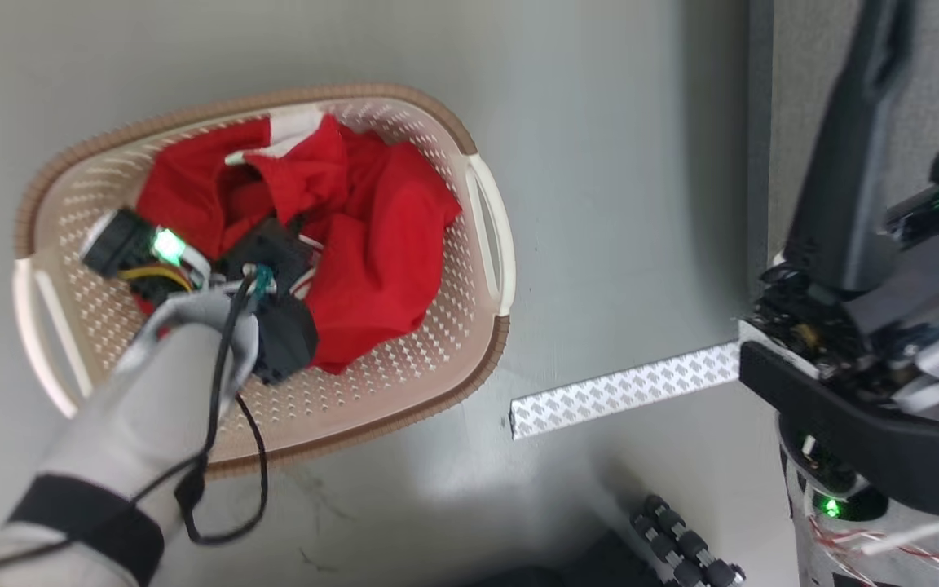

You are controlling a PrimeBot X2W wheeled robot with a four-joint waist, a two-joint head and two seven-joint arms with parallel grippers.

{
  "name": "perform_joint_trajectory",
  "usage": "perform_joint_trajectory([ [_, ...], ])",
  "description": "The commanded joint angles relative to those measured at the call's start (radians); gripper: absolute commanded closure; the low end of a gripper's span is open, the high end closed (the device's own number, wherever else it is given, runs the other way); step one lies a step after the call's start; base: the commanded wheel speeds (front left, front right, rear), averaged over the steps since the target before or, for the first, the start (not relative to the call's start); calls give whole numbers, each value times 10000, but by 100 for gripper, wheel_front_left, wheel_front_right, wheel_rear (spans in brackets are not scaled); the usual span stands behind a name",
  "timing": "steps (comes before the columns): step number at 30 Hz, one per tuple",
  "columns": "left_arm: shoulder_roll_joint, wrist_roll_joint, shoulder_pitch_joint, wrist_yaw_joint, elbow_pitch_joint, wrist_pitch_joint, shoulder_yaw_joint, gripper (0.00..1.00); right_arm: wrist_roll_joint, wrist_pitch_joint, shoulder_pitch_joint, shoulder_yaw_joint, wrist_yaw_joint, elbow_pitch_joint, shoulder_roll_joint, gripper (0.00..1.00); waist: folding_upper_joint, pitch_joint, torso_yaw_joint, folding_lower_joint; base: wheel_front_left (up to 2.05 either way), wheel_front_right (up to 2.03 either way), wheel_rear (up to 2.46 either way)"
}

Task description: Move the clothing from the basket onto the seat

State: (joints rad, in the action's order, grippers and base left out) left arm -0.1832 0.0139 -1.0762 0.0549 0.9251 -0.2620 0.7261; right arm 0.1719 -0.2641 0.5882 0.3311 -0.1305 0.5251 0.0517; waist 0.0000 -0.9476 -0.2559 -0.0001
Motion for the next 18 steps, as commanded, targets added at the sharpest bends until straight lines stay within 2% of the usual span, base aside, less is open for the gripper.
perform_joint_trajectory([
  [1,-90,180,368,60,-156,-38,-125,100,-79,-9,-130,-13,-4,-83,-20,0,0,473,192,1,0,0,0],
  [11,-213,1187,2685,643,-3173,-38,-1181,100,-526,-10,-1301,-55,-4,-1492,-12,0,0,2507,838,1,0,0,0],
  [18,-282,1307,4169,746,-5377,-40,-1715,100,-275,-9,-2156,-205,-4,-2110,121,0,0,4015,1253,1,0,0,0],
])
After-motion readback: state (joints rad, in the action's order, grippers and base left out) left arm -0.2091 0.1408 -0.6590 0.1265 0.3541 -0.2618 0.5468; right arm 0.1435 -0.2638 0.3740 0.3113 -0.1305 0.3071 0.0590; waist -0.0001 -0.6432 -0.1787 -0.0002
